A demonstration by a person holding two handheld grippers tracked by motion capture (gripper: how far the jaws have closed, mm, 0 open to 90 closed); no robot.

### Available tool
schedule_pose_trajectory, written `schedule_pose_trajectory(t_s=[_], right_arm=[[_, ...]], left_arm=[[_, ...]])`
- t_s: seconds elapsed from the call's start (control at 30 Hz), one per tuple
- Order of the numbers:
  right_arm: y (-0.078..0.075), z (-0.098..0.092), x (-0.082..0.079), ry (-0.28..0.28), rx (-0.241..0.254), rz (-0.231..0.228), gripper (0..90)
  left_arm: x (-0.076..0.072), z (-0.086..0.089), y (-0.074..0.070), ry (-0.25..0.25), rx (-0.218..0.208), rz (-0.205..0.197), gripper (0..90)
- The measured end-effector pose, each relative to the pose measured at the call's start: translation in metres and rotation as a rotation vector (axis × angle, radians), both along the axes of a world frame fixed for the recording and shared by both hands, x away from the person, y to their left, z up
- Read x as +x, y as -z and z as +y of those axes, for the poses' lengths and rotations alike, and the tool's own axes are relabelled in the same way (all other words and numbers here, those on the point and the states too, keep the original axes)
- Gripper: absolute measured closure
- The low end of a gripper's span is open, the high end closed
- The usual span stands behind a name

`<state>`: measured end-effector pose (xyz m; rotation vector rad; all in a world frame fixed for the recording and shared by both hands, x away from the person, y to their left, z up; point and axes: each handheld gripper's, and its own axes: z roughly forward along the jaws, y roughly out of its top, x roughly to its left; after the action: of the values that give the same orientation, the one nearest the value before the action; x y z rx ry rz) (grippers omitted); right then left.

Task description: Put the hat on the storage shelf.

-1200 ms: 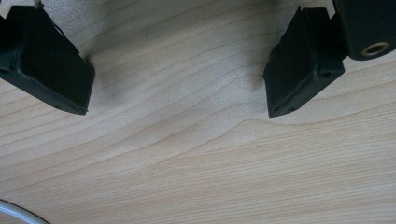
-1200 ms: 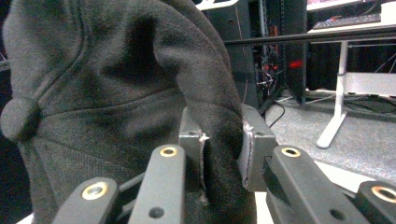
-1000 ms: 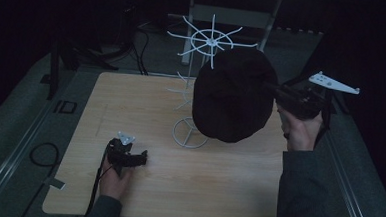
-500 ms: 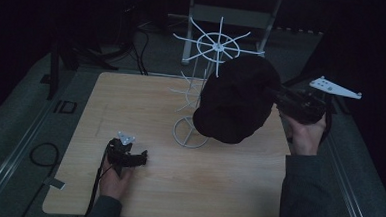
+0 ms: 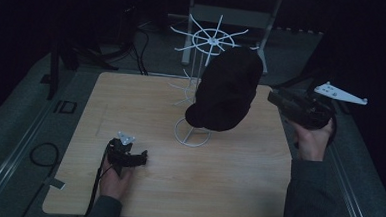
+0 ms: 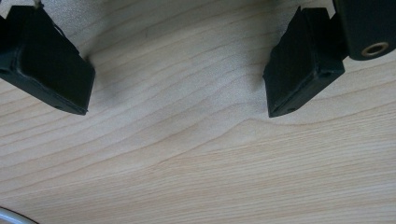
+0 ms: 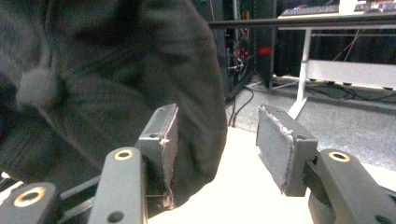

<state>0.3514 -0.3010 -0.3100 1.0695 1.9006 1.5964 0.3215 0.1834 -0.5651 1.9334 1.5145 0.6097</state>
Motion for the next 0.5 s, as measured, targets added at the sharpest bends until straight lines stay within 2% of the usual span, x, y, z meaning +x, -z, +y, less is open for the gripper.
schedule_pose_trajectory(t_s=[0.13,0.4,0.5], right_arm=[[0.006,0.0,0.001,0.006,-0.026,0.016,50.1],[0.026,0.0,0.002,0.055,-0.11,0.066,81.9],[0.031,0.001,0.001,0.062,-0.132,0.08,85.6]], left_arm=[[0.0,0.0,0.0,-0.001,-0.001,-0.001,9.1],[0.0,0.0,0.0,0.002,0.004,0.001,9.1],[0.0,0.0,0.0,-0.001,0.001,-0.001,9.1]])
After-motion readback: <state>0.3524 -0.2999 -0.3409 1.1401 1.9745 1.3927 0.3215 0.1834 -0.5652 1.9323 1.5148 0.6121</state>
